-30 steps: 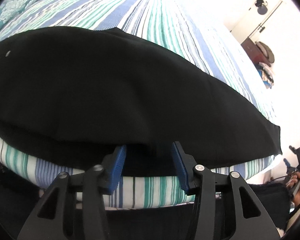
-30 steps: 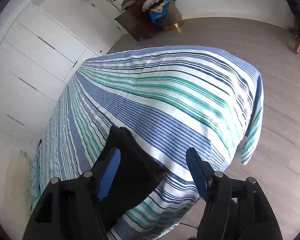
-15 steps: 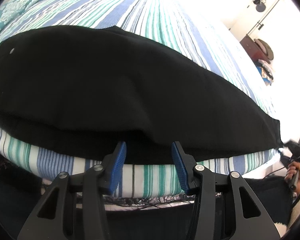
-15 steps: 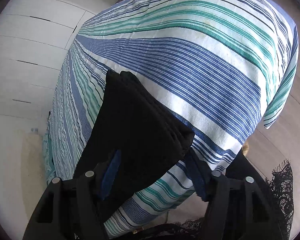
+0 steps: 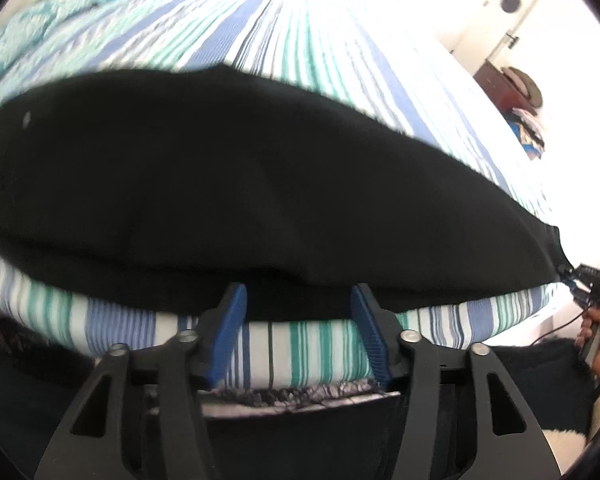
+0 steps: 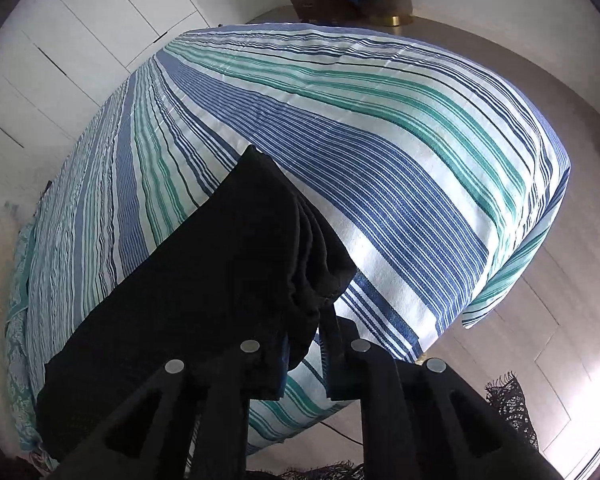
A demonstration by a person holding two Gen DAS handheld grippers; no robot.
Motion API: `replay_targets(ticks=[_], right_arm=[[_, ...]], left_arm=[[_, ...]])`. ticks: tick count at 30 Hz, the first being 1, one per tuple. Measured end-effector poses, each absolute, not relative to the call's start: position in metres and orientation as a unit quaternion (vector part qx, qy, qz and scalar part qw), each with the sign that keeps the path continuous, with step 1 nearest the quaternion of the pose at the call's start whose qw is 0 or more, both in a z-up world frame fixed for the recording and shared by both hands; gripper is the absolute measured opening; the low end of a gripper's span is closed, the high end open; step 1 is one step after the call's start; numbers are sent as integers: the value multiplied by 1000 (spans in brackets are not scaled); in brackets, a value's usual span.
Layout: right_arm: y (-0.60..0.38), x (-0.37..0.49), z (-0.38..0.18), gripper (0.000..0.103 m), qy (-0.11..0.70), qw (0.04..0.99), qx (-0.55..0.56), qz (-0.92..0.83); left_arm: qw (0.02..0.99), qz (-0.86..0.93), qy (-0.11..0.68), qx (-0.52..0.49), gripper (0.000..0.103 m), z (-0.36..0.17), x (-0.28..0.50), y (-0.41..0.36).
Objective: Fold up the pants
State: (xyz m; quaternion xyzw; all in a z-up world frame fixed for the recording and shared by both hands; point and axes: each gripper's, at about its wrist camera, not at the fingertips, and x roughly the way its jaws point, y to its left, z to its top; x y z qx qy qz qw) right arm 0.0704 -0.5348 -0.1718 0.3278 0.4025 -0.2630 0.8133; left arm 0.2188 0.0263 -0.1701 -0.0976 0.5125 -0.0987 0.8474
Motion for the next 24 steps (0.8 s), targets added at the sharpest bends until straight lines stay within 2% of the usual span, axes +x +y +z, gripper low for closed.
replay_targets(ticks=[2, 3, 7, 8, 9, 11, 13, 19, 24], right_arm=[[-537, 63, -171, 48, 394, 809, 347, -264], [-539, 58, -168, 65, 385, 807, 355, -273], [-536, 18, -125, 69, 279, 836, 339, -330], [-529, 12, -114, 70, 262, 845, 322, -335], [-520, 11, -105, 71, 254, 855, 308, -332], [-497, 12, -96, 71, 253, 872, 290, -302], [-469, 19, -94, 75, 262, 890, 281, -245], [-390, 57, -118, 79, 326, 901, 261, -117], [-299, 103, -156, 78, 418, 852, 298, 100]], left_arm=[[868, -84, 483, -82, 73, -156, 227, 33], [878, -71, 467, -76, 77, -150, 234, 40], [900, 18, 432, -52, 80, -139, 269, 87], [898, 53, 433, -59, 77, -138, 275, 104], [894, 83, 431, -91, 76, -137, 276, 127], [877, 104, 409, -229, 77, -139, 262, 192], [853, 132, 385, -328, 78, -148, 241, 252], [809, 158, 387, -413, 79, -166, 198, 349], [800, 77, 437, -405, 71, -177, 214, 329]])
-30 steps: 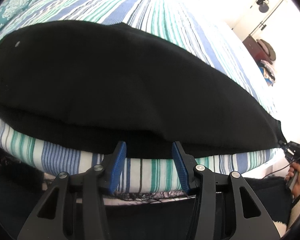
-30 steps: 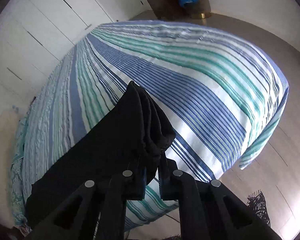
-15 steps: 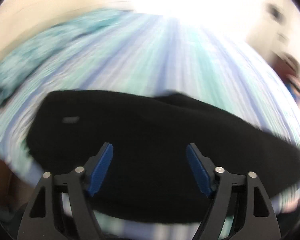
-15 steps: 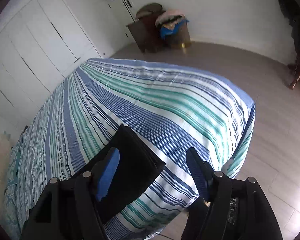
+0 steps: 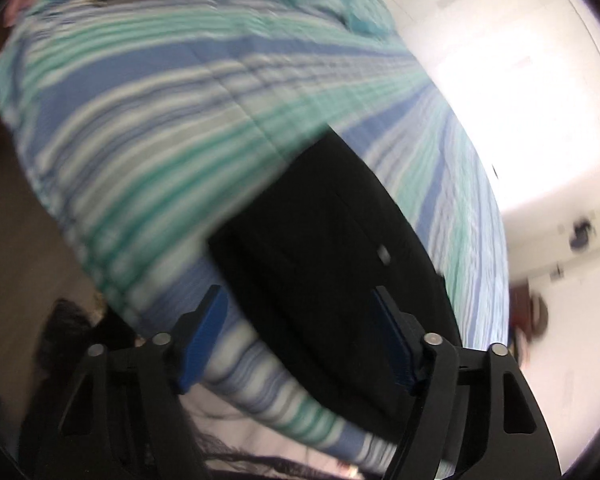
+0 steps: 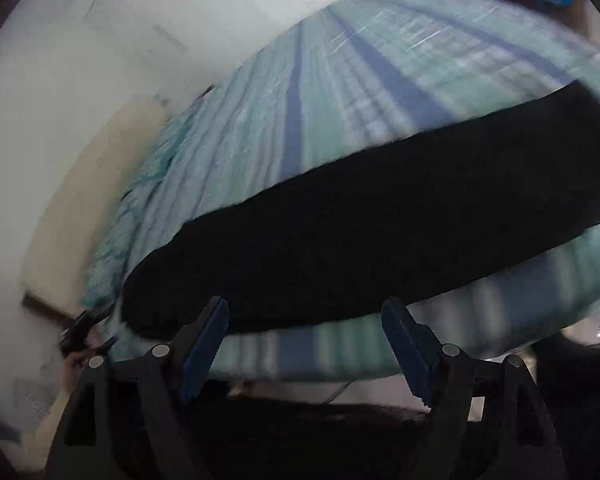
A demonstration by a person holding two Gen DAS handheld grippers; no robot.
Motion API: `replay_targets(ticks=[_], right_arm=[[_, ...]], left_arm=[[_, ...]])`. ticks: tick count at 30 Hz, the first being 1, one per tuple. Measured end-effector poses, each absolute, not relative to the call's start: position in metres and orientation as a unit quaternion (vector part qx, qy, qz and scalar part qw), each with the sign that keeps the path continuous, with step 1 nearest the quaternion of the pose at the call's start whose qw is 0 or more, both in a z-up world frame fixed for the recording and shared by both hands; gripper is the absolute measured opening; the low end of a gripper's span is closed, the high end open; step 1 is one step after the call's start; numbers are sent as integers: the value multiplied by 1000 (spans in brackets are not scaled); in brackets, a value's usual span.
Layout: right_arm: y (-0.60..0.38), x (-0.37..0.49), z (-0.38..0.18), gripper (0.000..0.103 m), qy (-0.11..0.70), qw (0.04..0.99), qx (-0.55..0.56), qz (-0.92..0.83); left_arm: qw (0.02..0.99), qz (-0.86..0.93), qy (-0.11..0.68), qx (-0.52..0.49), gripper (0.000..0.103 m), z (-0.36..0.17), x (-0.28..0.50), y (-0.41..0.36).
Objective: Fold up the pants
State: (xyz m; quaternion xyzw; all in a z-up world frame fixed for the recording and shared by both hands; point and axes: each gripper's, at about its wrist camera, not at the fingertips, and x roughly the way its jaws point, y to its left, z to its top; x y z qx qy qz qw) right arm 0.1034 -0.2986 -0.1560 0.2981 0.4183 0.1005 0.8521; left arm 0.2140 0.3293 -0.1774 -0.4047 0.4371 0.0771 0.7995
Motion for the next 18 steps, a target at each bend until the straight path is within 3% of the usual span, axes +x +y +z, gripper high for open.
replay_targets(ticks=[5, 9, 16, 18], right_arm=[[-189, 156, -191, 76, 467, 765, 366, 251], [-132, 193, -216, 75, 500, 716, 401, 278], [-86, 215, -247, 75, 519, 681, 457, 242], [-84, 215, -253, 75, 517, 676, 476, 220]], left_arm=[[787, 132, 439, -413, 71, -189, 228, 325], [773, 147, 418, -454, 74, -194, 218, 349], [780, 142, 431, -432, 76, -199, 232, 355], [780, 147, 437, -424, 67, -198, 230, 354]])
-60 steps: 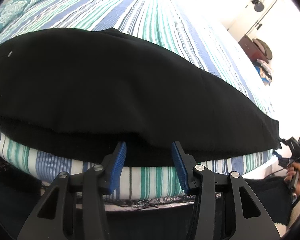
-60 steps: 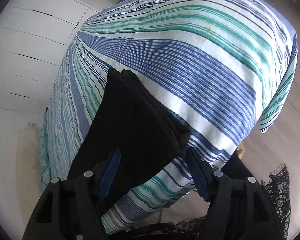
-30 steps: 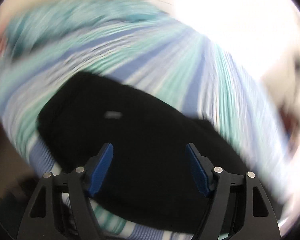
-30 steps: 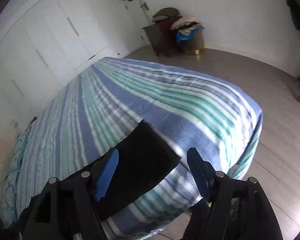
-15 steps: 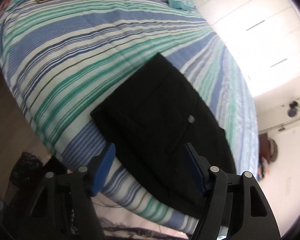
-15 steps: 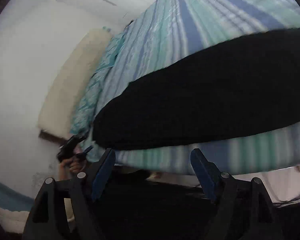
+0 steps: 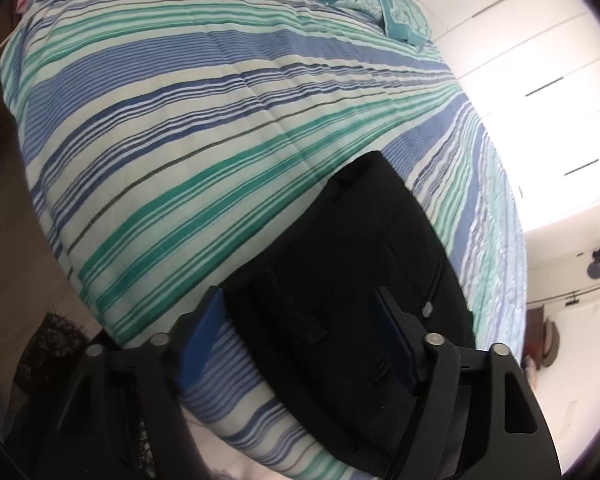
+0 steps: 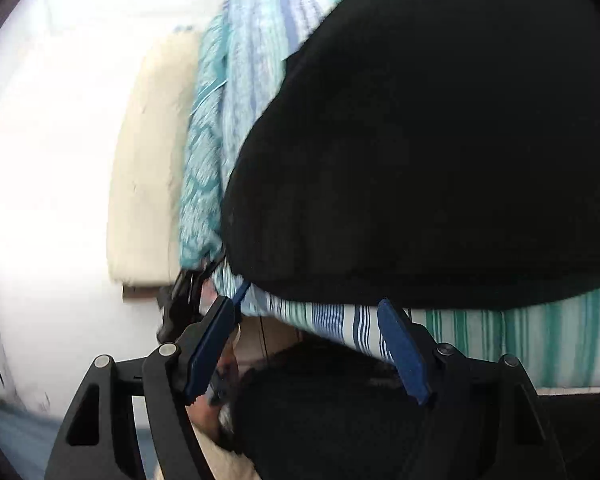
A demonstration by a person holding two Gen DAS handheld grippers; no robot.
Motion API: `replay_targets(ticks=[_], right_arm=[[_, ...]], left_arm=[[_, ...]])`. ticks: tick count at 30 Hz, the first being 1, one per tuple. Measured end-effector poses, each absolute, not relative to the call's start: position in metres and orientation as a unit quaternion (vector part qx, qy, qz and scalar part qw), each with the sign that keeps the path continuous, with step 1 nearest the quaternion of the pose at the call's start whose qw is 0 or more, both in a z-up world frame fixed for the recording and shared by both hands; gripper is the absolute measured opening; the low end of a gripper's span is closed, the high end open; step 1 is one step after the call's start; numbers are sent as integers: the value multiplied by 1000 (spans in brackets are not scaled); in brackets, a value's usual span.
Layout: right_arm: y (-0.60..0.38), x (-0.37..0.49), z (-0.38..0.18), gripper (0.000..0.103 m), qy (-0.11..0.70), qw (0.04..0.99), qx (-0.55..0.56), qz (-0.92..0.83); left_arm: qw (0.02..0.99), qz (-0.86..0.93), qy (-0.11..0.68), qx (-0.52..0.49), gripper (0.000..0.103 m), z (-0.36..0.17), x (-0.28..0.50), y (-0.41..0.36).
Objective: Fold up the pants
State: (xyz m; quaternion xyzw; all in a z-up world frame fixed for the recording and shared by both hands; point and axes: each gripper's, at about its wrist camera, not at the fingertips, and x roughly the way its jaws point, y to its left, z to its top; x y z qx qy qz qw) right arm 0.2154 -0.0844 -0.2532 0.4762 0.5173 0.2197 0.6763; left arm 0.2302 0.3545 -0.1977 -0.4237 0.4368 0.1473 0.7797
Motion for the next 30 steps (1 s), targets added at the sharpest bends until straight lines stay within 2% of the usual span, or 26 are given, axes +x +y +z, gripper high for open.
replay_targets(ticks=[2, 11, 13, 14, 15, 16, 17, 18, 19, 20, 25, 30], right_arm=[[-76, 214, -252, 75, 515, 682, 483, 191], [-62, 220, -255, 73, 509, 686, 502, 136], [-63, 218, -254, 68, 495, 688, 518, 115], [-63, 218, -252, 54, 493, 695, 513, 105], [-63, 217, -248, 25, 494, 707, 497, 92], [-64, 218, -245, 8, 500, 720, 475, 77], [-66, 218, -243, 8, 501, 727, 463, 72], [-73, 216, -239, 8, 500, 732, 458, 70], [-76, 215, -235, 7, 499, 738, 448, 70], [-77, 213, -231, 6, 499, 747, 434, 73], [-73, 206, -203, 6, 494, 772, 389, 96], [-74, 207, -221, 6, 518, 760, 384, 81]], left_arm=[[779, 150, 436, -425, 61, -198, 226, 357], [788, 130, 420, -431, 61, -186, 210, 370], [792, 130, 434, -409, 61, -187, 224, 369], [794, 135, 438, -399, 60, -186, 227, 368], [797, 139, 440, -390, 59, -185, 231, 367], [800, 140, 438, -385, 55, -183, 234, 366], [805, 140, 437, -376, 39, -182, 238, 366], [808, 141, 441, -365, 28, -181, 242, 365], [811, 148, 446, -350, 22, -181, 246, 364], [815, 152, 448, -334, 4, -180, 248, 363], [827, 158, 450, -296, 0, -171, 233, 372], [814, 186, 462, -300, 0, -183, 212, 394]])
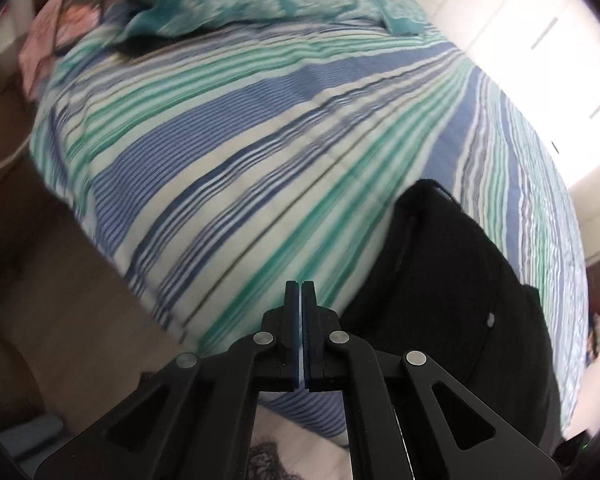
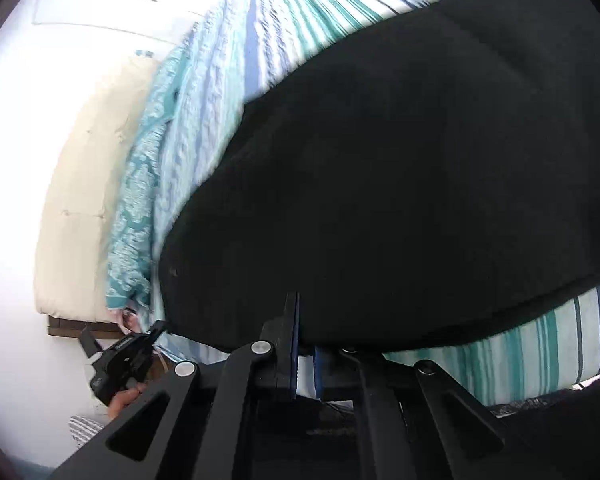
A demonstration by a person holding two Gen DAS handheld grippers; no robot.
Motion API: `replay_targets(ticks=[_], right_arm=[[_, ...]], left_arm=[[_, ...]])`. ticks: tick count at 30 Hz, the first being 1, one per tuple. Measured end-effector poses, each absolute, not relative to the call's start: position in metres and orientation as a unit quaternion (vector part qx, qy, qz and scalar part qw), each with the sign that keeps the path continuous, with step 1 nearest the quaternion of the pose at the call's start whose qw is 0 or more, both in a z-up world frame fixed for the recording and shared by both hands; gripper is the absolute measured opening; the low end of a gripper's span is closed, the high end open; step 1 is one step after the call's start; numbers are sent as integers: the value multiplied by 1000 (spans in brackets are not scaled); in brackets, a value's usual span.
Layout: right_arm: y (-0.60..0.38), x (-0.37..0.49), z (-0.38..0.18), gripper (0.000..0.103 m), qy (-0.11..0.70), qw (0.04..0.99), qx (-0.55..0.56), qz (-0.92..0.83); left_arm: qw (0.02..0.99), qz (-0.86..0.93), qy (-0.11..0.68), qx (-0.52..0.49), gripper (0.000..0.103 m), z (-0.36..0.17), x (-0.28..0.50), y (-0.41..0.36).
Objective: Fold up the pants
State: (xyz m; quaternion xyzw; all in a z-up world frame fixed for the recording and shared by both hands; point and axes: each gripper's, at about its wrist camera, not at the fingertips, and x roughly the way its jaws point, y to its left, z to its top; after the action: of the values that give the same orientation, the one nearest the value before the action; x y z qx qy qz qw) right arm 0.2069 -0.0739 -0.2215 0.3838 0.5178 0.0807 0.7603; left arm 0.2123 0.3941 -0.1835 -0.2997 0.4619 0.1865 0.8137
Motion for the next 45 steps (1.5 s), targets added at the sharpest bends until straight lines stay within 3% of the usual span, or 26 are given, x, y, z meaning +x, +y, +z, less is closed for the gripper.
replay_targets(ticks=[2, 4, 5, 6, 11, 12, 13, 14, 15, 17, 20, 24, 26, 27, 28, 32, 34, 37, 41, 45], right_arm=[[-75, 205, -232, 6, 522, 756, 389, 73], [-76, 206, -235, 8, 522, 752, 395, 75], [-77, 206, -234, 10, 523, 749, 398, 76], [-78, 206, -234, 13, 525, 747, 400, 78], [-82, 212, -228, 19, 521, 750, 397, 89], [-84, 212, -229, 19, 521, 750, 398, 90], [-84, 213, -229, 22, 522, 748, 399, 90], [-83, 215, -231, 22, 525, 746, 401, 91], [-78, 218, -233, 22, 526, 744, 401, 94], [-72, 221, -235, 19, 531, 746, 389, 102], [-62, 220, -231, 14, 539, 757, 352, 116], [-65, 215, -242, 17, 552, 747, 355, 107], [-69, 208, -243, 33, 558, 736, 367, 114], [-70, 204, -239, 50, 562, 734, 361, 124], [-71, 201, -231, 61, 561, 739, 348, 134], [-89, 177, -185, 62, 516, 807, 239, 159], [-114, 170, -164, 68, 478, 853, 173, 120], [-157, 181, -157, 69, 444, 892, 75, 23], [-188, 203, -194, 69, 506, 862, 6, -21], [-185, 182, -201, 77, 488, 870, -68, 0]], left_arm=[[818, 169, 456, -307, 4, -181, 211, 393], [826, 140, 454, -305, 34, -178, 215, 386], [828, 131, 454, -301, 63, -176, 219, 381], [836, 123, 449, -292, 69, -172, 223, 375], [826, 114, 498, -238, 69, -179, 256, 352], [817, 115, 514, -233, 64, -185, 262, 349], [812, 114, 520, -238, 53, -191, 265, 347], [813, 106, 517, -247, 32, -192, 265, 346], [815, 113, 516, -237, 23, -190, 265, 343], [830, 112, 513, -189, 10, -180, 264, 332], [832, 117, 519, -155, 8, -175, 263, 330], [832, 131, 527, -116, 8, -176, 265, 323], [834, 138, 530, -69, 9, -173, 265, 309], [833, 140, 533, -54, 17, -173, 265, 306], [832, 148, 534, -44, 20, -172, 265, 306], [841, 178, 510, -42, 60, -153, 251, 308], [852, 177, 490, -44, 62, -140, 246, 299], [868, 141, 473, -52, 64, -124, 245, 262], [878, 53, 476, -15, 68, -131, 259, 175], [871, -19, 489, 53, 68, -157, 270, 80]])
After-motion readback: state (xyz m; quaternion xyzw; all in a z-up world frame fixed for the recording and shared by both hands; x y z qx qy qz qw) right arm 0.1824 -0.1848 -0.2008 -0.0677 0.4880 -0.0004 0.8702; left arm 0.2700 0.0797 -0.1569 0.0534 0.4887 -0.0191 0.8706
